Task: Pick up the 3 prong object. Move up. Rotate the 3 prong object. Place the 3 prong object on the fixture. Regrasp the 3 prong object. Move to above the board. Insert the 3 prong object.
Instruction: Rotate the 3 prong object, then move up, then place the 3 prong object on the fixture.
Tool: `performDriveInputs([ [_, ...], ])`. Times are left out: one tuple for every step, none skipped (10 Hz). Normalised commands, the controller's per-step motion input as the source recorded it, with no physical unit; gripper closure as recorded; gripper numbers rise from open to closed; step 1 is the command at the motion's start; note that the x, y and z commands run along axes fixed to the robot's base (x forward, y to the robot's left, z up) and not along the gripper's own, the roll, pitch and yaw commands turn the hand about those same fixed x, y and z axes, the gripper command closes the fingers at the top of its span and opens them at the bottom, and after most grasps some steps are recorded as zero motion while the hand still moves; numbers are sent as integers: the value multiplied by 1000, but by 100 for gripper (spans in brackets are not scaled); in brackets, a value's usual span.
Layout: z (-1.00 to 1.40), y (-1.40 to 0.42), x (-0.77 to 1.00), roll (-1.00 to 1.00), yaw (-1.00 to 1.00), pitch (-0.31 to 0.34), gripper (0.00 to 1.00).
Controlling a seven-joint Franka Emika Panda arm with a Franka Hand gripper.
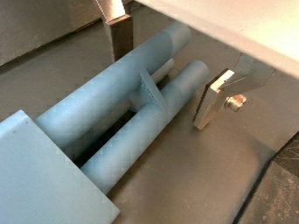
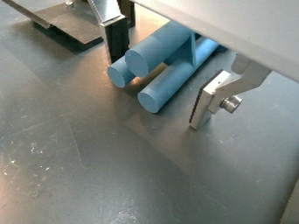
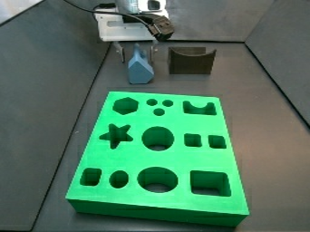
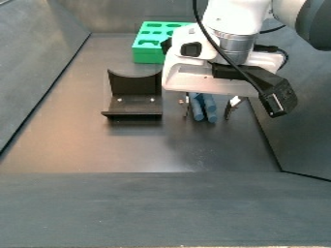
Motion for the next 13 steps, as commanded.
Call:
performDriveInputs([
  [-169,12,26,127,-19,-22,0],
  [-169,13,26,127,-19,-22,0],
  [0,0,0,0,0,0,100],
  [833,0,0,0,0,0,100],
  [817,-2,-9,-3,1,8,100],
  [727,-8,-29,-13,5,25,100],
  [570,-6,-17,-29,8,35,100],
  [478,-7,-16,-39,8,44,100],
  [289,-4,-11,-53,11,43,100],
  [1000,0,0,0,0,0,100],
  [1000,2,8,-7,0,-17,100],
  [1000,-2,-6,-21,4,6,100],
  [1000,-3,-8,-29,8,12,100],
])
